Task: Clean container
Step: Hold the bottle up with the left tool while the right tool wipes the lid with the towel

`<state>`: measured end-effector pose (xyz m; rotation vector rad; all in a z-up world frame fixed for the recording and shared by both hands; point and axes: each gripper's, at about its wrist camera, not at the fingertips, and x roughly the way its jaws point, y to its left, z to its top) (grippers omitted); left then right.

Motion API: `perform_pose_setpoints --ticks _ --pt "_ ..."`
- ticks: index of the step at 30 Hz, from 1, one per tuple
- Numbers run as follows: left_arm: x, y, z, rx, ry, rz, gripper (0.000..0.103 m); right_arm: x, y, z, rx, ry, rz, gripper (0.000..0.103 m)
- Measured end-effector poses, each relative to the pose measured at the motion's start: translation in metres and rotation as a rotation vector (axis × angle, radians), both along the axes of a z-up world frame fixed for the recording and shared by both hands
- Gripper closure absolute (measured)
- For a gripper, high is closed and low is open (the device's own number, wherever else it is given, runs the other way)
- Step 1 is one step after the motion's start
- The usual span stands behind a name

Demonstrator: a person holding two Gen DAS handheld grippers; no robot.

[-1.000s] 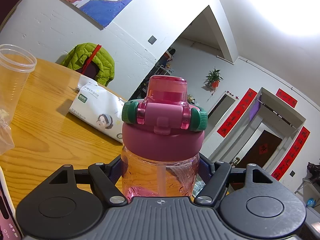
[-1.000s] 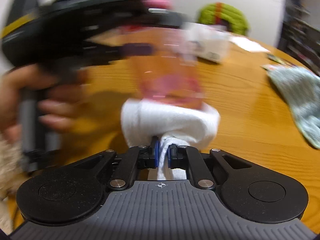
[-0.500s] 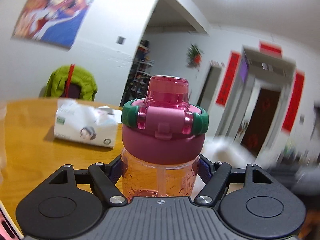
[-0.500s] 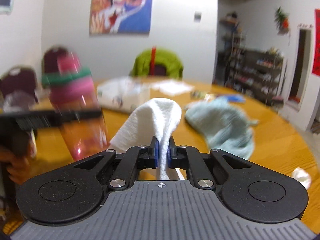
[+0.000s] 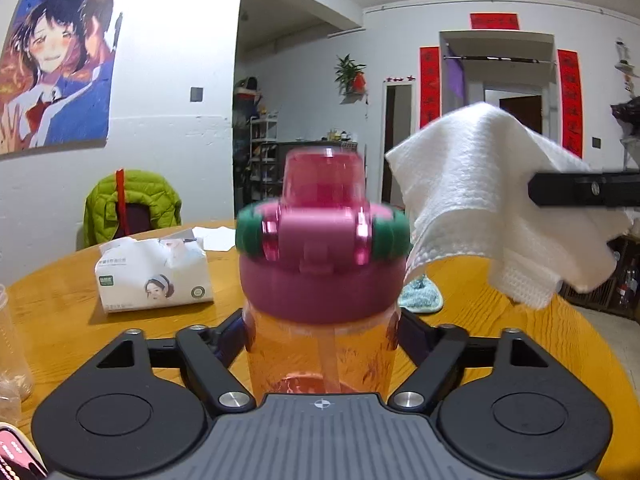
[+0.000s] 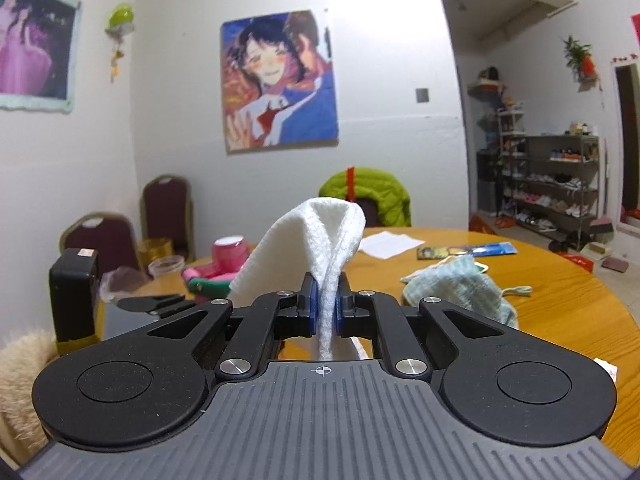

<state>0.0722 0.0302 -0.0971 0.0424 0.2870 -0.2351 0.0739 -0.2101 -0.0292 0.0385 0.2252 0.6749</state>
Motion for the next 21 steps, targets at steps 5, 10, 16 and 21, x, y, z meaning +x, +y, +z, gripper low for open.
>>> perform_pose_setpoints --ticks 5,10,16,21 --pt "0.011 0.003 -0.014 -0.009 0.019 -0.028 0.032 -0.005 0.024 0.007 -0.112 -0.019 0.055 0.091" --pt "0.010 -0.007 -0.018 0.043 -0.019 -0.005 0.031 -0.014 0.078 0.021 -0.316 -0.099 0.098 0.091" --pt "0.011 -0.007 -0.019 0.040 -0.023 0.009 0.031 -0.018 0.150 0.037 -0.508 -0.204 0.139 0.095" --pt "0.010 -0.008 -0.019 0.036 -0.025 0.017 0.031 0.008 0.185 0.051 -0.563 -0.188 0.126 0.097"
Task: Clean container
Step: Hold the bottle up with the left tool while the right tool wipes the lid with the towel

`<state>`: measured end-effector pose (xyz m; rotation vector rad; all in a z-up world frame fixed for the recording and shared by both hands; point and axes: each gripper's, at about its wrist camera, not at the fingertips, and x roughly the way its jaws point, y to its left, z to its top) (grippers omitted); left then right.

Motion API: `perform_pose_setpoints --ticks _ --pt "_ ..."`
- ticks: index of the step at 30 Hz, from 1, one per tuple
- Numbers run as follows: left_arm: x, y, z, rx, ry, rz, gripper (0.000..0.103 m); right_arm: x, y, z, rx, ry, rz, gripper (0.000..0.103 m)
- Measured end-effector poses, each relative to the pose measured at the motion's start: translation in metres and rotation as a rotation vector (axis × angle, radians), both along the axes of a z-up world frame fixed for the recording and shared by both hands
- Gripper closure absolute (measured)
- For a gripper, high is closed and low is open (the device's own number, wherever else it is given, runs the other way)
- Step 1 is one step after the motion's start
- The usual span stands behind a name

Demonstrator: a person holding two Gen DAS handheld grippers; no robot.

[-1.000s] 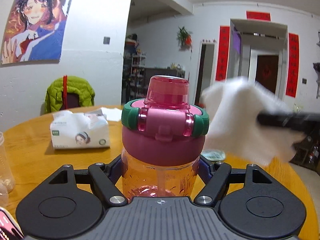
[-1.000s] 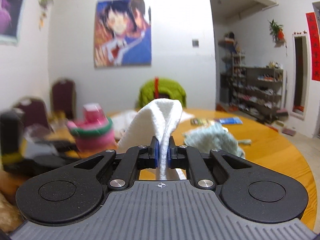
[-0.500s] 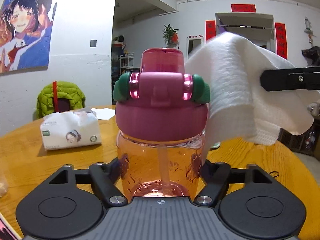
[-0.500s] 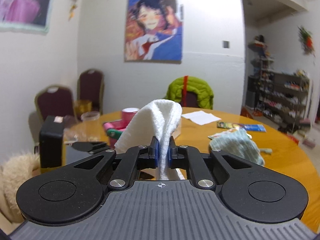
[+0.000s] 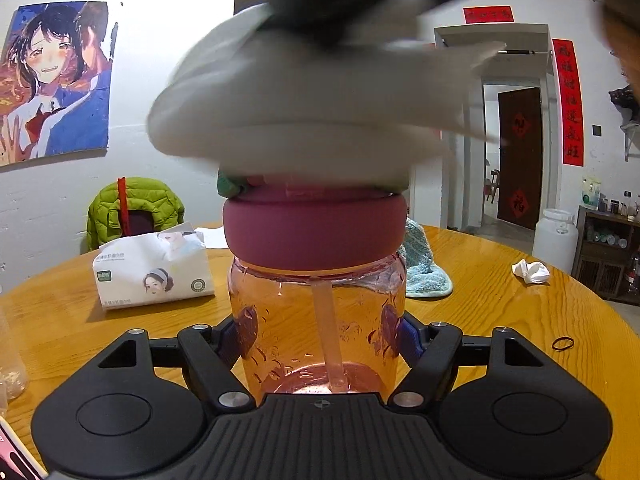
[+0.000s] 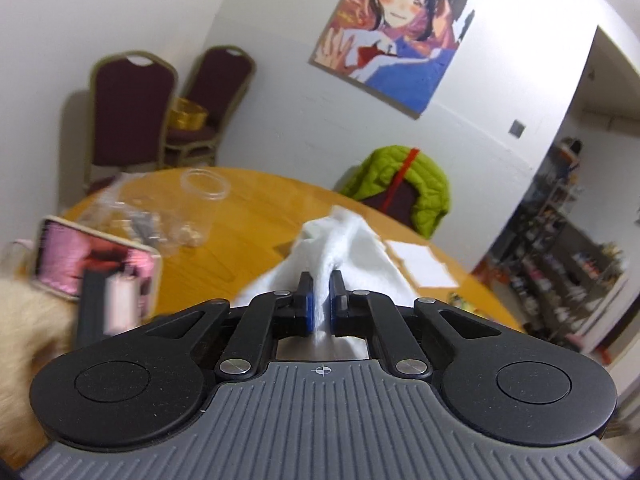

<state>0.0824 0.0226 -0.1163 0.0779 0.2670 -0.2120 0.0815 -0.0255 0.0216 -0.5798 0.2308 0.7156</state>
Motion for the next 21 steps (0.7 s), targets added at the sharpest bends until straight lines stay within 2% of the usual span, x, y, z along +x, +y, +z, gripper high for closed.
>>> perform_pose_setpoints --ticks 2,6,9,12,16,21 --pt "-0.002 -0.001 0.000 -0.002 0.000 -0.001 0.031 0.010 0.007 0.002 -0.011 -0.017 -0.033 0.095" --pt "-0.003 0.000 0.000 -0.006 -0.001 -0.005 0.031 0.029 0.001 0.008 0.048 0.041 -0.069 0.095" --pt "-0.003 -0.001 0.000 -0.007 -0.003 -0.006 0.031 0.035 -0.012 0.010 0.053 0.021 -0.156 0.094" --pt "-0.003 -0.001 0.000 -0.008 -0.004 -0.006 0.031 0.039 -0.031 0.005 0.066 0.084 -0.177 0.094" --pt "-0.003 -0.001 0.000 -0.008 -0.005 -0.006 0.031 0.027 -0.052 -0.010 0.046 0.133 -0.176 0.092" --pt "-0.004 -0.003 0.001 -0.007 -0.005 -0.005 0.031 -0.012 -0.056 -0.013 0.028 0.075 -0.119 0.092"
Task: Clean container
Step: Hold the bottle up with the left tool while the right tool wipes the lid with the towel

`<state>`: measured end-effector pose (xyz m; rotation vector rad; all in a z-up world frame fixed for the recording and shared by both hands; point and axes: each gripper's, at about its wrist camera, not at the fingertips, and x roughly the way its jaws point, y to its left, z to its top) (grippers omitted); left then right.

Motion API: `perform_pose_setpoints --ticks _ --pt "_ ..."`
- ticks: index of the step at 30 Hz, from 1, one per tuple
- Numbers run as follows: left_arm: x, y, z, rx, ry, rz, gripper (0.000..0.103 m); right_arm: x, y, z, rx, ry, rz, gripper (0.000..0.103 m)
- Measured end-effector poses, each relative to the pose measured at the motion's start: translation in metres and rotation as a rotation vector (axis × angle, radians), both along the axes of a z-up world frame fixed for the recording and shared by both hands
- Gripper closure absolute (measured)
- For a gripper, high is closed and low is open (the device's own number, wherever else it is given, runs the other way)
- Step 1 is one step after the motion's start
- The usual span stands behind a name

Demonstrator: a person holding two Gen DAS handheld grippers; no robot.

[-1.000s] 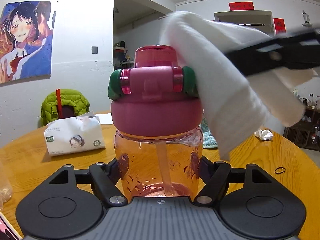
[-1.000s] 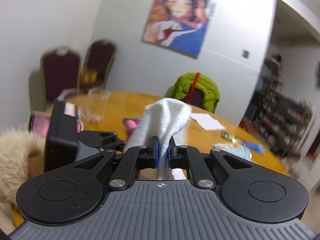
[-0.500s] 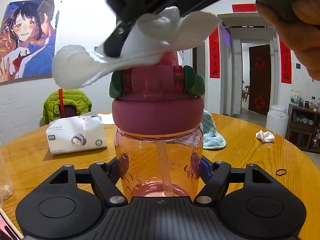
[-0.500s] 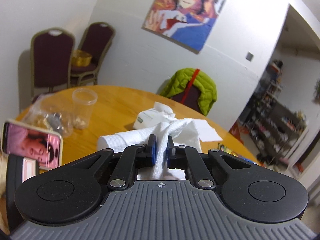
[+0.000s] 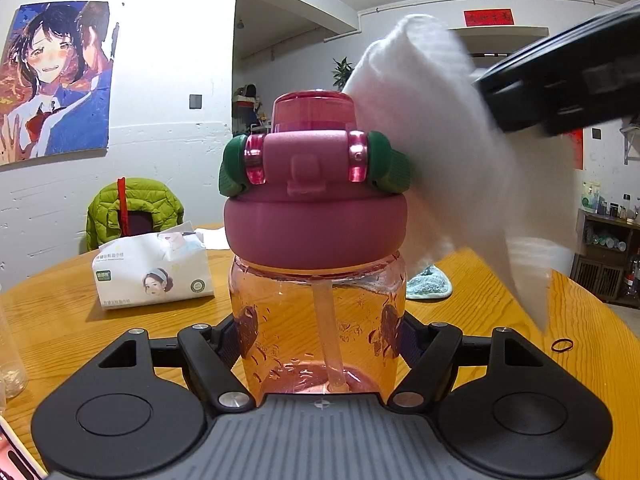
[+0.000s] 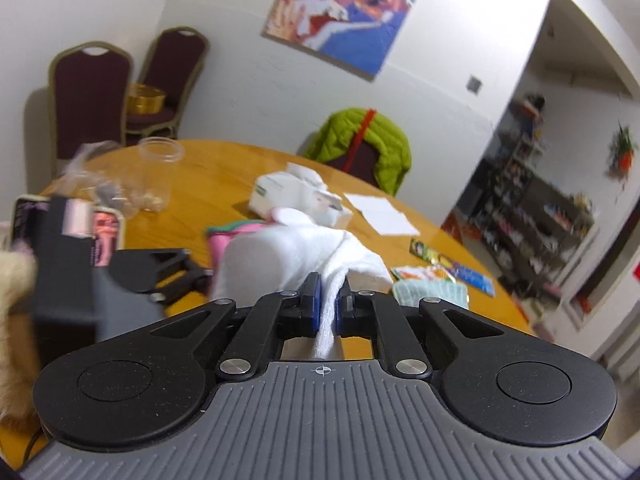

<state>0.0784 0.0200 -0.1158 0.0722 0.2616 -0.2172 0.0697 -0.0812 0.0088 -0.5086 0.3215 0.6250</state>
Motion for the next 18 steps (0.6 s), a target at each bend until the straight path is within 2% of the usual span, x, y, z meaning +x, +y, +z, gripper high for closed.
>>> perform_pose_setpoints --ticks 3,7,11,14,18 --pt "-0.001 0.002 0.001 -0.002 -0.001 0.002 0.031 -0.019 0.006 0.004 -0.008 -0.014 0.069 0.092" --pt "-0.001 0.002 0.001 -0.001 -0.002 0.005 0.031 -0.017 0.028 0.005 -0.042 -0.069 0.086 0.093" --pt "-0.002 0.002 0.001 0.004 -0.005 0.009 0.031 0.001 0.049 0.009 -0.035 -0.062 0.120 0.096" --pt "-0.001 0.004 0.001 0.001 -0.005 0.007 0.031 0.022 0.058 0.010 -0.024 -0.058 0.096 0.095" --pt "-0.001 0.003 0.002 0.009 -0.008 0.002 0.031 0.042 0.051 0.016 0.055 0.003 0.075 0.092"
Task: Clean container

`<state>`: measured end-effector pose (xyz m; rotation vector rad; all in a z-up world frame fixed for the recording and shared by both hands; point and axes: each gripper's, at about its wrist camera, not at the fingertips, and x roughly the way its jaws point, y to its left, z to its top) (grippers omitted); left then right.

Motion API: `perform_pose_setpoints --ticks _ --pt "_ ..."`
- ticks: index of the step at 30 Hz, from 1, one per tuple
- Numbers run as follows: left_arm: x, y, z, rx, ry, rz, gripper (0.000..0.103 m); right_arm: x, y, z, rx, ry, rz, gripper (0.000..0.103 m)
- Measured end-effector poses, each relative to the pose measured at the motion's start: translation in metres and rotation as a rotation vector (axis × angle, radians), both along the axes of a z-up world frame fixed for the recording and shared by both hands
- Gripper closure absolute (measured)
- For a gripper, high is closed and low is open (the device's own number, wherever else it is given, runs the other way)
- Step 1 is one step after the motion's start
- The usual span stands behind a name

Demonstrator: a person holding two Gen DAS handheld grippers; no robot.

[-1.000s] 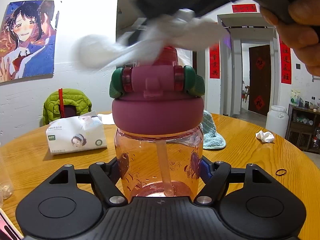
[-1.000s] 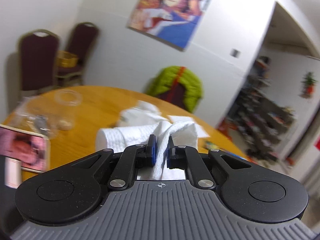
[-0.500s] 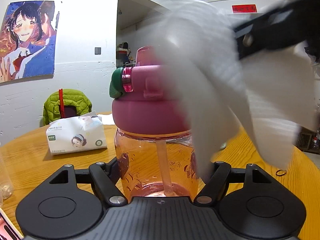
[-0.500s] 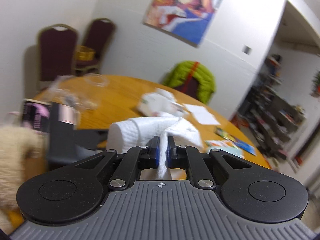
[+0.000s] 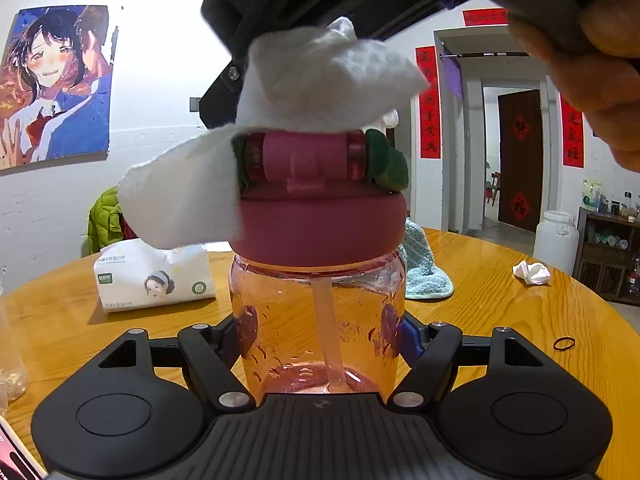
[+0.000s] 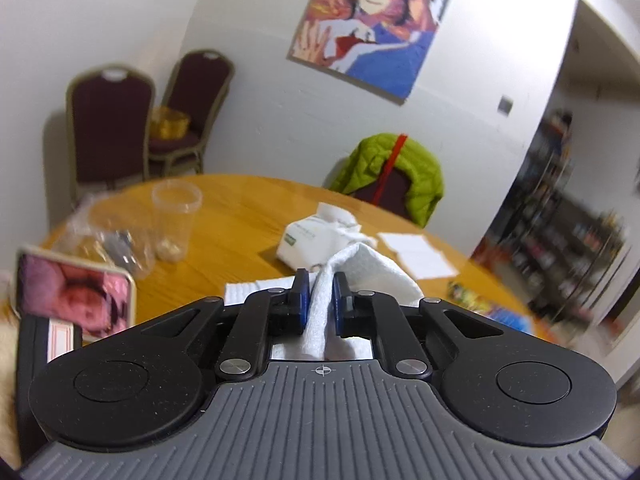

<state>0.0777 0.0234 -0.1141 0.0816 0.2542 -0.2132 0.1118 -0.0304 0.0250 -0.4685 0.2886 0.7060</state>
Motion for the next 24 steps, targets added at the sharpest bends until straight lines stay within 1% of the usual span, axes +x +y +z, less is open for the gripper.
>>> perform_pose_setpoints --ticks 1,2,5,6,8,10,13,15,16,17,20,24 --pt "0.000 0.000 0.000 0.004 -0.001 0.000 0.031 0.003 -0.004 0.002 0.025 0.022 -0.002 0.092" --pt "0.000 -0.001 0.000 0.007 -0.003 -0.001 0.031 0.004 -0.007 0.002 0.028 0.017 -0.021 0.092" --pt "0.000 0.002 0.001 -0.010 0.005 0.003 0.031 0.002 -0.015 0.002 0.002 -0.048 -0.110 0.092" --pt "0.000 0.002 0.001 -0.009 0.004 0.003 0.031 0.002 -0.019 0.001 0.001 -0.044 -0.124 0.092" --pt "0.000 0.002 0.001 -0.009 0.003 0.003 0.031 0.005 -0.031 -0.002 0.020 -0.004 -0.134 0.092" --pt "-0.002 -0.002 -0.001 -0.007 0.003 0.004 0.031 0.006 -0.042 -0.009 0.010 0.028 -0.152 0.092" --pt "-0.003 -0.004 -0.001 -0.006 0.003 0.004 0.031 0.011 -0.062 -0.030 0.015 0.127 -0.159 0.092" --pt "-0.004 -0.003 -0.001 -0.006 0.003 0.004 0.031 0.012 -0.081 -0.044 0.078 0.180 -0.188 0.092" --pt "-0.004 -0.003 -0.001 -0.005 0.003 0.004 0.031 0.013 -0.091 -0.051 0.115 0.206 -0.205 0.090" --pt "-0.004 -0.002 -0.001 -0.006 0.004 0.003 0.031 0.014 -0.102 -0.059 0.168 0.243 -0.218 0.090" --pt "-0.004 -0.002 0.000 -0.008 0.005 0.005 0.031 0.017 -0.130 -0.094 0.327 0.371 -0.248 0.090" --pt "-0.005 -0.002 0.001 -0.022 0.020 0.019 0.028 0.020 -0.149 -0.141 0.455 0.500 -0.285 0.090"
